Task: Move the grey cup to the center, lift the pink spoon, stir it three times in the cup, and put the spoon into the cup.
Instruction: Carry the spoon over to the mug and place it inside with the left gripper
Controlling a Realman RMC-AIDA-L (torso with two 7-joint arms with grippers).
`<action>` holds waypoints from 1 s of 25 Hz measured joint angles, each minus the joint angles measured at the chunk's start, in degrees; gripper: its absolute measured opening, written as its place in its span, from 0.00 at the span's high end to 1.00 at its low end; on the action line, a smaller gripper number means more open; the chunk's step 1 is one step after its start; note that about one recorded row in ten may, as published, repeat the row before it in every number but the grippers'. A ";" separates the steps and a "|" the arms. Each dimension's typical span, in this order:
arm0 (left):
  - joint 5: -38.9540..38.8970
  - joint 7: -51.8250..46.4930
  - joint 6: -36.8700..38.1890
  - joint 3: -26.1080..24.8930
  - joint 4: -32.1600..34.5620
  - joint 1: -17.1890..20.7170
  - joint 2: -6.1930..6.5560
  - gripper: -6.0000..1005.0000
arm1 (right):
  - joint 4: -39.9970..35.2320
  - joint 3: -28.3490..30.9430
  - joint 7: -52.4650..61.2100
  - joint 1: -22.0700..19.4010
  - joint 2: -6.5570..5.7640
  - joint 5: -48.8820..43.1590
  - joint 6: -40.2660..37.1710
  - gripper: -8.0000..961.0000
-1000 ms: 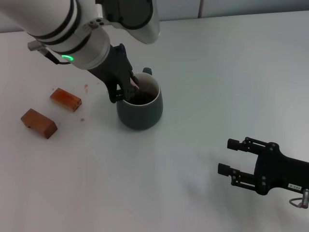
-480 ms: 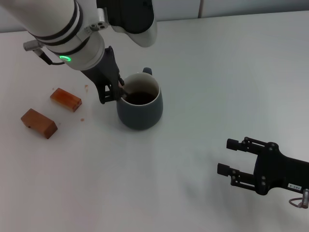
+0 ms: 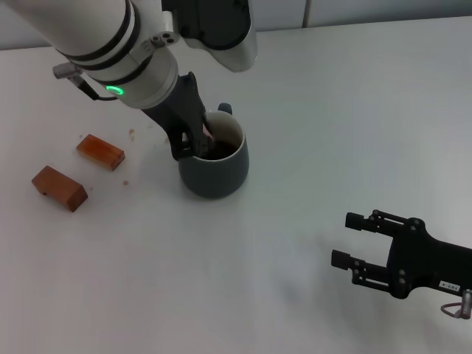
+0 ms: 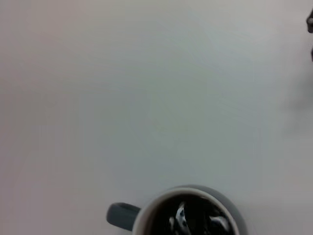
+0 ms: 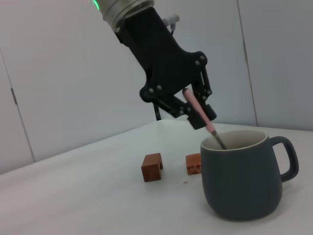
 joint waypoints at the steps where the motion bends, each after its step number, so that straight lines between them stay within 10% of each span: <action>1: 0.08 -0.06 -0.33 0.03 -0.01 0.00 0.00 0.87 | 0.03 0.00 0.00 0.00 0.00 0.00 -0.01 0.25; 25: 0.26 0.05 1.71 0.53 0.22 -0.63 0.00 0.81 | 1.37 0.00 0.00 0.44 0.00 0.01 0.28 0.25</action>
